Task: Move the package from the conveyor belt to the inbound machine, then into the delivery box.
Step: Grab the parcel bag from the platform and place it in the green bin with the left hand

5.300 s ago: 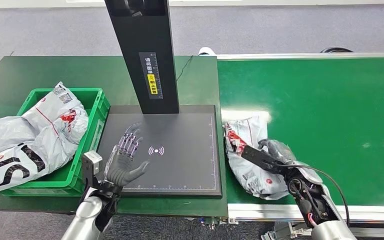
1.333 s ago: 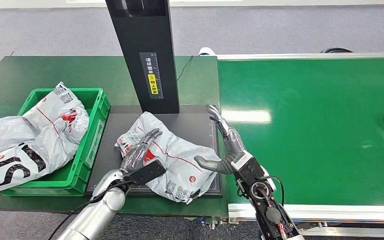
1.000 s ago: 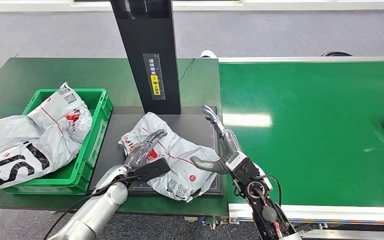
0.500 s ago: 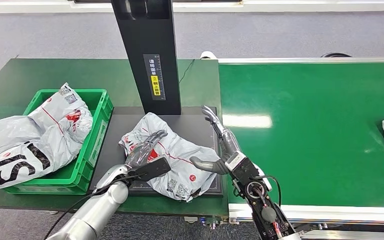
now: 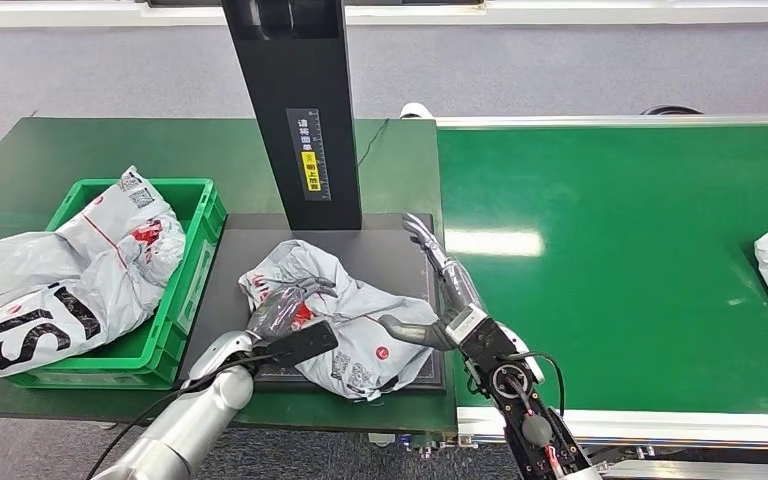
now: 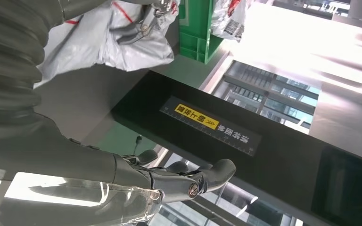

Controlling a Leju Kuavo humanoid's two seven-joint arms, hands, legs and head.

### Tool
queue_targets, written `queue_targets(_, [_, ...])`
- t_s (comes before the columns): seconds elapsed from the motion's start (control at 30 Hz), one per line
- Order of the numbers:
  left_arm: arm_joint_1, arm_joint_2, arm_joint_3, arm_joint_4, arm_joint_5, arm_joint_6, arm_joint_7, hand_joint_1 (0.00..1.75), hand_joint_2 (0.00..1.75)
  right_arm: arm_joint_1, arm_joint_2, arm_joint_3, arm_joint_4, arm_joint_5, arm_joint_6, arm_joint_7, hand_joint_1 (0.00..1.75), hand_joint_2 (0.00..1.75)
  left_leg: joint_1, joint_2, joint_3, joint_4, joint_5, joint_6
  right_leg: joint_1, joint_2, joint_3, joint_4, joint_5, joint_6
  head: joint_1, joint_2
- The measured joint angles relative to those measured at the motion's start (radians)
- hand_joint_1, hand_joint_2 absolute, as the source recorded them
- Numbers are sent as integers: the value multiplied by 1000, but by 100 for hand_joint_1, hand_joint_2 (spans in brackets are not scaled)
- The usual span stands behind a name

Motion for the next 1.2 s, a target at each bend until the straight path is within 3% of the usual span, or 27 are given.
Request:
queue_targets(0.13, [47,2,16,-46,17,78,-50,175,175,18,-10,-4,-7,3,-1,6,0,175,0,1,-3,0,0,0,0,2,-5,0,0,0,0,0])
queue_targets(0.37, [90,6,35,-116,25,78,-49,175,175,32,-24,-6,-15,2,-2,7,0,175,0,1,-9,0,0,0,0,2,-10,0,0,0,0,0])
queue_targets(1.0, [104,9,42,-137,27,91,-52,175,175,33,-31,-6,-21,-1,-5,7,0,175,0,1,-9,0,0,0,0,2,-11,0,0,0,0,0])
queue_targets(1.2, [135,9,59,-183,74,190,-117,175,175,39,-34,-6,-30,-3,-11,7,0,175,0,2,-10,0,0,0,0,2,-12,0,0,0,0,0])
